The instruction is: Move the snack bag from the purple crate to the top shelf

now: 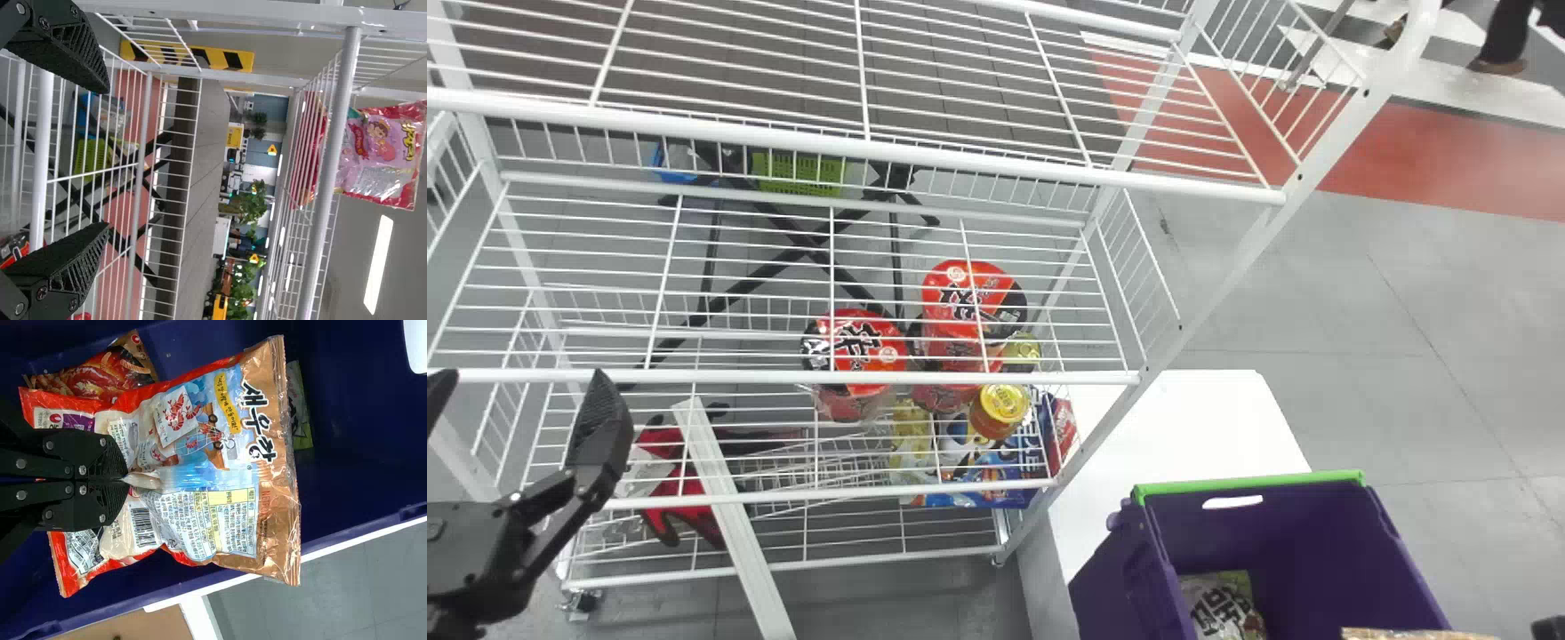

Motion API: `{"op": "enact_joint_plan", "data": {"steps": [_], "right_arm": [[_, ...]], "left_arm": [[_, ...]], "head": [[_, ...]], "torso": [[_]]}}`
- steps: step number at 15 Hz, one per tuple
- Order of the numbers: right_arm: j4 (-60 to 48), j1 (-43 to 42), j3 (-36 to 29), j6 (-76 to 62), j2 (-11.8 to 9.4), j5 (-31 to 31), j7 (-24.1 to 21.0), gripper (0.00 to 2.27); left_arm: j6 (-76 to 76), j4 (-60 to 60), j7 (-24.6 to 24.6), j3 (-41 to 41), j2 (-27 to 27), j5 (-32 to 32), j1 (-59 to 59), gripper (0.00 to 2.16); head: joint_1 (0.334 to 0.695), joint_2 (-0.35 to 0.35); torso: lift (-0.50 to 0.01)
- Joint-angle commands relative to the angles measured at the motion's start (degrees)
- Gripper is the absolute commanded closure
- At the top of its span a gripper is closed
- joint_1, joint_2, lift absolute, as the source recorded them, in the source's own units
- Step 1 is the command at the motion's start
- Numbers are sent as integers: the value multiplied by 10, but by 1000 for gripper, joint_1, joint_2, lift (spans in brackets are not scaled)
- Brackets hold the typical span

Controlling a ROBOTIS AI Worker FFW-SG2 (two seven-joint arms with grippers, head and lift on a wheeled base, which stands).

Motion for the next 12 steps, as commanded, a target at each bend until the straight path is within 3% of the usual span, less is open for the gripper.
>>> {"op": "enact_joint_plan", "data": {"steps": [1, 12], "right_arm": [[1, 0, 0, -1, 0, -2, 0, 2071], [-5, 1, 0, 2, 3, -5, 3, 2071]], "left_arm": [[0, -2, 0, 2, 0, 0, 3, 103], [0, -2, 1, 2, -2, -4, 5, 103]], "head": [[695, -350], [695, -350]], "torso": [[-281], [-238]]}}
